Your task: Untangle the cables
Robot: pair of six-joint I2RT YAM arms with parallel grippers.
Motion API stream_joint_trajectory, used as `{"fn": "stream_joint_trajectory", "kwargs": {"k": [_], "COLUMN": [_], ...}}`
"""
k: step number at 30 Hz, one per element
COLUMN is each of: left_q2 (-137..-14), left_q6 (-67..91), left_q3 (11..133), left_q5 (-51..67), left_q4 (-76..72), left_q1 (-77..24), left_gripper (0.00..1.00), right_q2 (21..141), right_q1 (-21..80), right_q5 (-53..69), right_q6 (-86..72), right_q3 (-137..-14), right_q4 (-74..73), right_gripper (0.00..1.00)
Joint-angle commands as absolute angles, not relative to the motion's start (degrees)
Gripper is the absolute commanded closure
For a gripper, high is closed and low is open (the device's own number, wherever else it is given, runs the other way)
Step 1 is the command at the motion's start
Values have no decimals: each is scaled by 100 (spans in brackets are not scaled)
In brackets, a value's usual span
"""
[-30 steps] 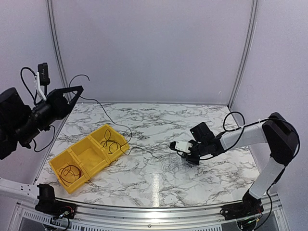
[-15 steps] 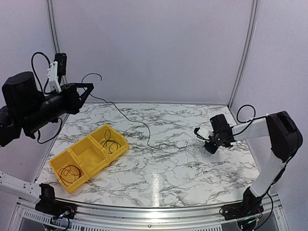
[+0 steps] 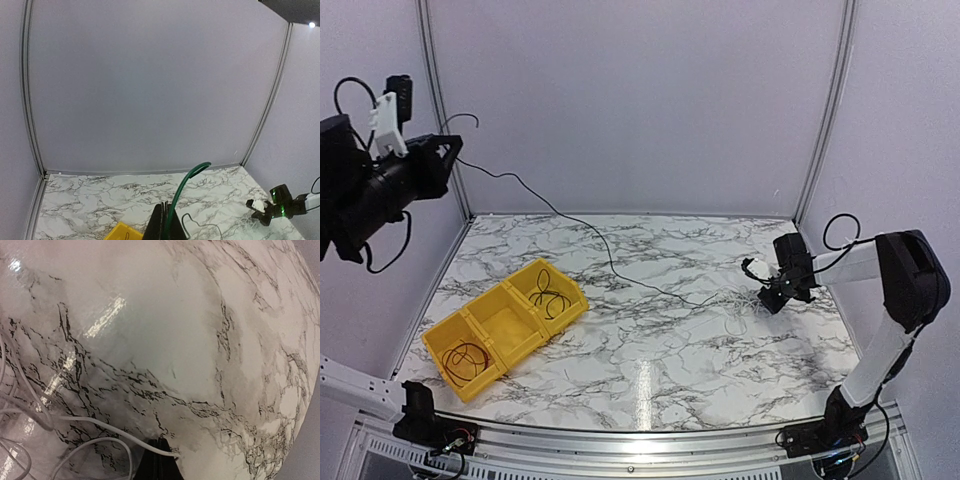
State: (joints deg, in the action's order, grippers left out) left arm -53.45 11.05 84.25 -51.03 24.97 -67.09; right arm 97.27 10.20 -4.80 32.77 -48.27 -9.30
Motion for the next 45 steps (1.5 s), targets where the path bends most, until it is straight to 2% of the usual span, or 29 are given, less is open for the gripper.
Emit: {"fn": "stream_joint_trajectory", "kwargs": {"k": [1,4,8,13,26,31,36,38,45], "left_q2": [-5817,-5900,-5567,-5266,-6054,-6170,-6172,-6225,-6660], "left_q6": [1006,936,834,45,230,38,-382,-568,-1409], "left_q3": [8251,8245,8872,9310,8630,8871,9108,9217,9562], "left_q5": [-4904,-4886,-6339,-7097,-5822,-5887,-5694,-5574,-5385], "left_q4": [2762,2768,3256,3060,3002,2923,2562,2331,1664], "left_q1": [-6725,-6732,-6727,-6731,-6726,-6732,-6732,-6732,-6730], "left_gripper": [100,100,100,100,100,100,100,100,100], "right_q2": [9909,9916,9923,9974,10046,9946,9769,9733,9743], "right_q1": [993,993,941,916,918,914,915,915,920], "right_q5": [-510,-563,-612,-542,-341,-239,-229,-224,-214], "right_q6": [3197,3174,3169,3163,3192,3204,3190,3190,3227], "right_q3": [-4885,-4893,-4887,-4926,-4981,-5032,-5010,-5012,-5008], "right_q4": [-1222,-1222,-1209,-1272,-1380,-1479,-1442,-1439,-1485], "right_gripper": [100,100,100,100,100,75,61,58,57]}}
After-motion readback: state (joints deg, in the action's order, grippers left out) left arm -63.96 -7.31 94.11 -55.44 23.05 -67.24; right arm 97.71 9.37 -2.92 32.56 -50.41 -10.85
